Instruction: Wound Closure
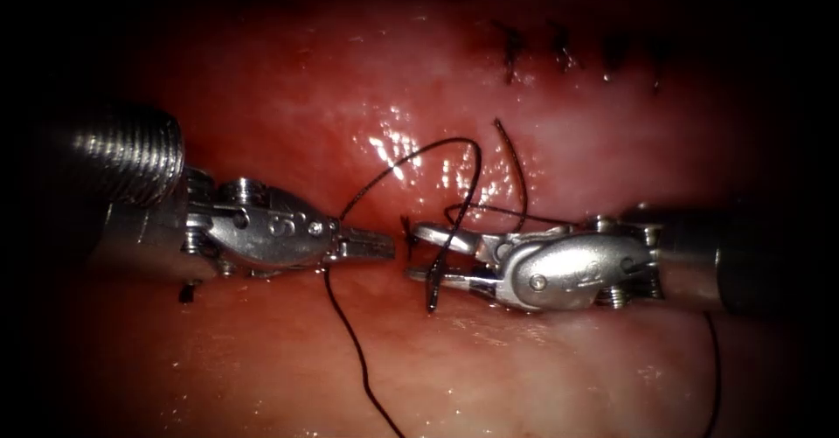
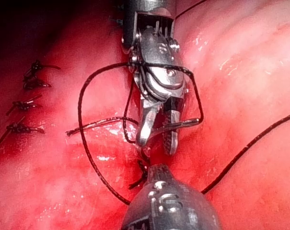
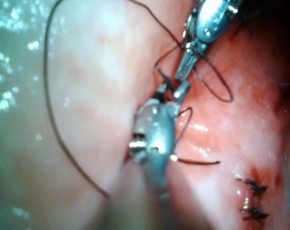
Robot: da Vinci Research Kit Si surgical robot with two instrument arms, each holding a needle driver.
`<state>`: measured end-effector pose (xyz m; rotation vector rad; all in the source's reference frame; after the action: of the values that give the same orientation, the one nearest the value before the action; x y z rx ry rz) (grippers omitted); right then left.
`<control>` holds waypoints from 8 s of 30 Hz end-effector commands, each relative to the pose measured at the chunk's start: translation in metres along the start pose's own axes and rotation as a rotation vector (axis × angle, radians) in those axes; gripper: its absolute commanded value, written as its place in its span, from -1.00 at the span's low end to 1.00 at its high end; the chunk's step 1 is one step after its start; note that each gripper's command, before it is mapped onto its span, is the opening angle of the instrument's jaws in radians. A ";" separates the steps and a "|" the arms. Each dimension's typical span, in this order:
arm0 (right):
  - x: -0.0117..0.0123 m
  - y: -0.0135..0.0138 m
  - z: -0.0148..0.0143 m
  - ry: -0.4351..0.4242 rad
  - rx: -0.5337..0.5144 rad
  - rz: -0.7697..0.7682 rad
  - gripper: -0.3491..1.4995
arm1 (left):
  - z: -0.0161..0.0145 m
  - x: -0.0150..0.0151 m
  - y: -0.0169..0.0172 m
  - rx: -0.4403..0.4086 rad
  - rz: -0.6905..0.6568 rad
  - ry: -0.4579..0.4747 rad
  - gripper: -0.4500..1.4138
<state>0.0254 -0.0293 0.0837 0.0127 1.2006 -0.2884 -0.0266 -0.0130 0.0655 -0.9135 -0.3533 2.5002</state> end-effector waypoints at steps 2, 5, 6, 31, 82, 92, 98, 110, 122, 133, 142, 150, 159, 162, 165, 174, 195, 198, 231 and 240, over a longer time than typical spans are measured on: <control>-0.0016 -0.0008 0.0008 -0.017 0.012 0.046 -1.00 | 0.0009 0.0001 0.0001 -0.001 0.001 0.001 -0.80; -0.0024 -0.0009 0.0003 -0.026 0.019 0.117 -1.00 | 0.0009 0.0000 0.0002 -0.006 0.002 -0.001 -0.82; -0.0024 -0.0009 0.0003 -0.026 0.019 0.117 -1.00 | 0.0009 0.0000 0.0002 -0.006 0.002 -0.001 -0.82; 0.0034 0.0013 0.0003 0.095 -0.033 -0.072 -1.00 | 0.0049 -0.0026 0.0054 -0.173 -0.019 -0.132 -0.80; 0.0104 0.0093 0.0013 -0.161 -0.420 -0.244 -0.77 | 0.0041 -0.0060 0.0079 -0.299 0.013 -0.267 -0.73; 0.0082 0.0097 -0.0001 -0.110 -0.345 -0.401 -1.00 | 0.0039 -0.0056 0.0081 -0.303 0.013 -0.267 -0.73; 0.0069 0.0114 -0.0008 -0.014 -0.283 -0.419 -1.00 | 0.0039 -0.0054 0.0083 -0.306 0.015 -0.267 -0.73; 0.0102 0.0108 -0.0007 -0.196 -0.588 -0.013 0.98 | 0.0031 -0.0045 0.0084 -0.305 0.014 -0.266 -0.75; 0.0085 0.0090 0.0001 -0.208 -0.537 -0.131 -1.00 | 0.0026 -0.0040 0.0087 -0.307 0.011 -0.266 -0.75; 0.0130 0.0125 -0.0072 -0.233 -0.656 -0.244 -1.00 | -0.0043 0.0026 0.0080 -0.286 0.041 -0.121 -0.75; 0.0138 0.0144 -0.0126 -0.153 -0.715 0.182 -1.00 | -0.0132 0.0107 0.0034 -0.139 0.077 0.214 -0.57; 0.0107 0.0151 -0.0112 0.263 -0.609 0.275 -1.00 | -0.0151 0.0125 -0.0005 0.076 0.029 0.376 -0.28; 0.0118 0.0151 -0.0084 0.492 -0.538 0.242 -1.00 | -0.0104 0.0100 -0.0016 0.094 -0.053 0.369 -0.19; 0.0130 0.0148 -0.0072 0.518 -0.519 0.190 -1.00 | -0.0098 0.0094 -0.0023 0.100 -0.061 0.369 -0.19; 0.0146 0.0142 -0.0057 0.550 -0.475 0.127 -1.00 | -0.0097 0.0093 -0.0032 0.126 -0.071 0.380 -0.24; 0.0156 0.0141 -0.0045 0.510 -0.470 0.045 -1.00 | -0.0080 0.0093 -0.0020 0.152 -0.088 0.377 -0.21; 0.0158 0.0142 -0.0051 0.486 -0.485 0.027 -1.00 | -0.0054 0.0086 0.0006 0.053 -0.048 0.294 -0.37; 0.0159 0.0142 -0.0050 0.486 -0.485 0.027 -1.00 | -0.0052 0.0083 0.0008 0.045 -0.042 0.276 -0.46; 0.0148 0.0169 -0.0083 0.300 -0.460 0.392 0.67 | -0.0033 0.0055 -0.0012 -0.052 -0.338 0.430 -1.00; 0.0147 0.0154 -0.0060 0.198 -0.329 0.302 0.62 | -0.0020 0.0061 0.0006 -0.218 -0.455 0.492 -1.00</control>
<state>0.0274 -0.0164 0.0654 -0.0622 1.4036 0.1751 -0.0291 -0.0103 0.0599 -1.3293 -0.6078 1.7664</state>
